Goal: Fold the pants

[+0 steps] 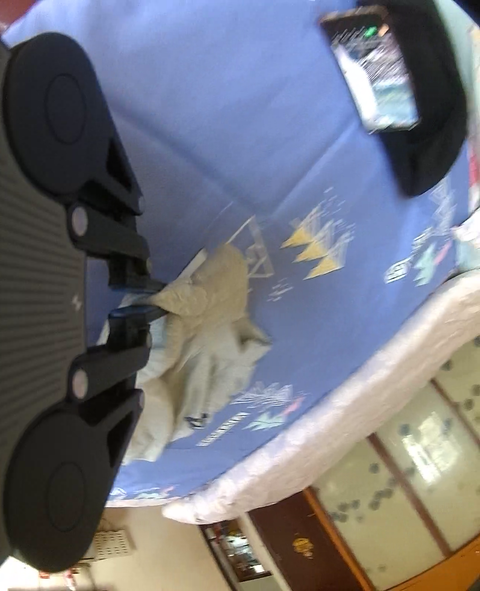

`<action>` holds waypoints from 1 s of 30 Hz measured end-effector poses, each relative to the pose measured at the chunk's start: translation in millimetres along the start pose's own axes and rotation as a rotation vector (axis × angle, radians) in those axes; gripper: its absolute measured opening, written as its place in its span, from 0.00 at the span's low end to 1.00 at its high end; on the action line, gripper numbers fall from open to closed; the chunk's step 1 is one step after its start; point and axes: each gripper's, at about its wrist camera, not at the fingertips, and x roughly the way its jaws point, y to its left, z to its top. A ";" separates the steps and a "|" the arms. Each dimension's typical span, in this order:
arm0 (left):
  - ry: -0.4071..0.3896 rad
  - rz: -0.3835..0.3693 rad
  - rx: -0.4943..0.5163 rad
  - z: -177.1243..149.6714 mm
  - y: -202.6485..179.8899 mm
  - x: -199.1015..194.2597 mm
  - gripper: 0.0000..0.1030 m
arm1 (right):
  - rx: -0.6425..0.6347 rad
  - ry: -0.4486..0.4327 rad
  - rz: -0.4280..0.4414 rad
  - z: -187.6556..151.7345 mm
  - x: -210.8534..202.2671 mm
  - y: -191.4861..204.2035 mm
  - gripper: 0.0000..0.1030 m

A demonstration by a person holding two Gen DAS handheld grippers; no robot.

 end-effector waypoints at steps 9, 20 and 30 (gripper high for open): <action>-0.049 0.079 -0.024 -6.8 38.3 -33.3 0.06 | -0.053 -0.138 -0.572 13.9 -58.1 -110.5 0.25; 0.007 0.116 -0.054 -35.6 64.4 -17.6 0.07 | 0.480 -0.088 -0.279 -26.2 -86.8 -152.0 0.44; -0.004 0.140 -0.049 -35.5 52.8 -19.9 0.07 | 0.836 -0.023 -0.061 -38.0 -22.5 -186.4 0.44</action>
